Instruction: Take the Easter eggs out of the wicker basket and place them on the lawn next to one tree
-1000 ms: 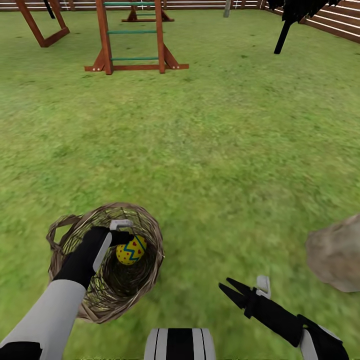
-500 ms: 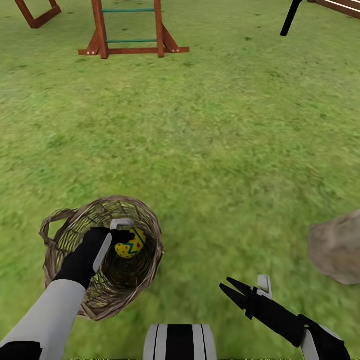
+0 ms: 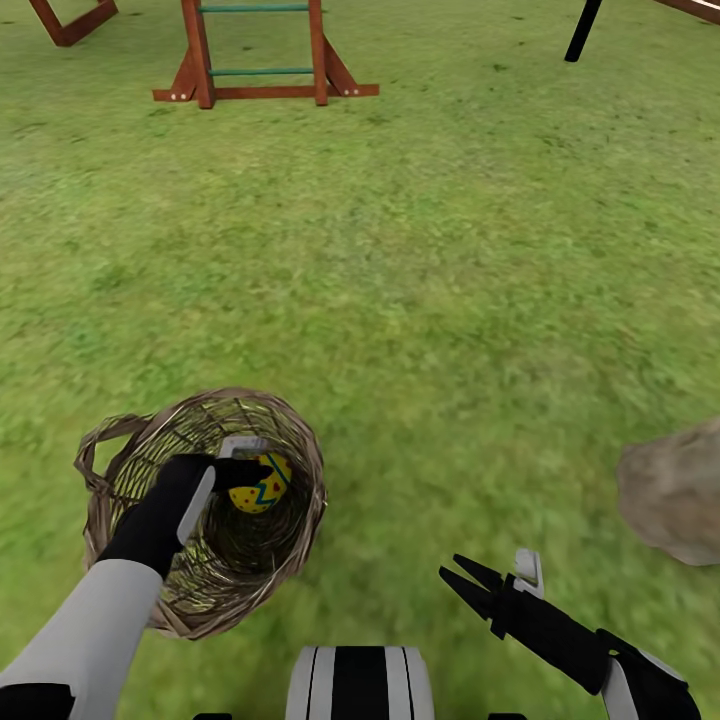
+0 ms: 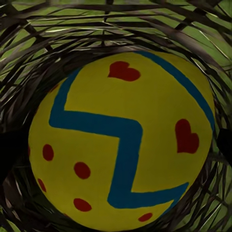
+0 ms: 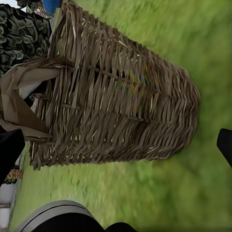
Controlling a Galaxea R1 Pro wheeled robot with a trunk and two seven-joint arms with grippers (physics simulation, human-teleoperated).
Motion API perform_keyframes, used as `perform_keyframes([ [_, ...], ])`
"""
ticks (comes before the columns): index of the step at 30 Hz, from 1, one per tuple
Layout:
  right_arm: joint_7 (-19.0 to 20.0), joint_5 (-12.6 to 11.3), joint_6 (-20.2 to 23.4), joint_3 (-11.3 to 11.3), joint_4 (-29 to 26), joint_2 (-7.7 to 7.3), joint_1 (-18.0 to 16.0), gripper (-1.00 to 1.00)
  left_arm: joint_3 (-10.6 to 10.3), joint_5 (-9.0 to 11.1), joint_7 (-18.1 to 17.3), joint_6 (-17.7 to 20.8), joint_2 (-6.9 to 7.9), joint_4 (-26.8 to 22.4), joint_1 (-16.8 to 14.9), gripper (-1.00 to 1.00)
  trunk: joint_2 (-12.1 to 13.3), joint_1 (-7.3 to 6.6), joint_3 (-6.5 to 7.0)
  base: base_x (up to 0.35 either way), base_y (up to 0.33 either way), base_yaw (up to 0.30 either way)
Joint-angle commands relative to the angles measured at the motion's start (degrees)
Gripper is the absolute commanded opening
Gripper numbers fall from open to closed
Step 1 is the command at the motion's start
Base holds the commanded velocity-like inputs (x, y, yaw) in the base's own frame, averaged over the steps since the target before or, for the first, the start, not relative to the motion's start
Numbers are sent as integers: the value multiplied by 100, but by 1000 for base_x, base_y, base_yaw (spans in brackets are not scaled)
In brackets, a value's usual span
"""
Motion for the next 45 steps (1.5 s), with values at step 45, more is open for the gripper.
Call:
perform_keyframes([
  [45,12,-7,45,-9,-1,5,-3,100,-384,-580,-24,-307,-10,34,-2,100,-16,27,-247,0,0,0],
])
